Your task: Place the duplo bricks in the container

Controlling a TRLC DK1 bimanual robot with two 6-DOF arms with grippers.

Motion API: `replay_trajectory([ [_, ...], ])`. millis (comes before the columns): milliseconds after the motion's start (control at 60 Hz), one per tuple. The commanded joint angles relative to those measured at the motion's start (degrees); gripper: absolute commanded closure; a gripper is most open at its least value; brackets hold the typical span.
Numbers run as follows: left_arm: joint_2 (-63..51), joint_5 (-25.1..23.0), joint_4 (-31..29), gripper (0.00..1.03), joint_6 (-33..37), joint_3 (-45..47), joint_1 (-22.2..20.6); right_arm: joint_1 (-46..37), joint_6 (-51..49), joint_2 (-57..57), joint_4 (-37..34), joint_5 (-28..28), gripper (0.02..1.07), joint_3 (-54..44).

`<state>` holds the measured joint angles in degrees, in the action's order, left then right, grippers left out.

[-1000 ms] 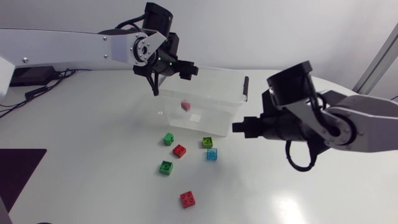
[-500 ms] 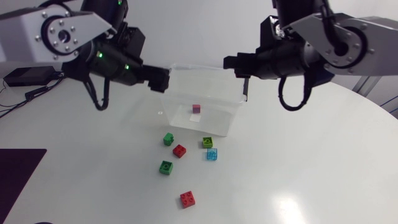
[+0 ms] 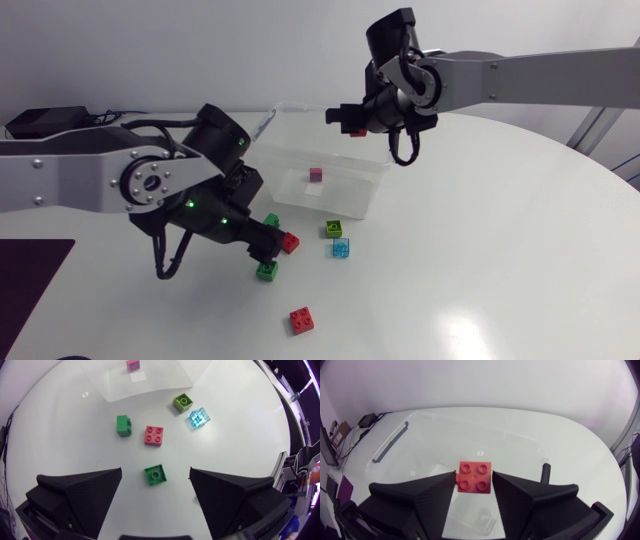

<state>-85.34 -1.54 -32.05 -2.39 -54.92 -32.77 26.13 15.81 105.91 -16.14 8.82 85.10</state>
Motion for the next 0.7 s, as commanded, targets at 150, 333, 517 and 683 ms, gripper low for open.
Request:
replay_trajectory([
  [150,-11.1,-0.6,-0.1,0.21,-1.5,-1.3,-0.4,0.1,-1.0,-3.3,-3.1,0.1,0.09,-0.9],
  [333,-15.4,-0.6,0.1,0.31,-2.1,-1.9,-1.0,5.5,-1.8,-19.2,-7.5,-3.6,0.08,-13.8],
  [517,-20.8,-0.6,1.4,0.64,-2.8,-3.4,0.2,11.9,-0.8,-28.8,-12.0,-6.1,0.08,-25.2],
  [683,-21.3,-1.9,3.5,0.81,-2.9,-2.5,1.2,16.8,1.9,-30.6,-12.1,-6.3,0.08,-32.2],
])
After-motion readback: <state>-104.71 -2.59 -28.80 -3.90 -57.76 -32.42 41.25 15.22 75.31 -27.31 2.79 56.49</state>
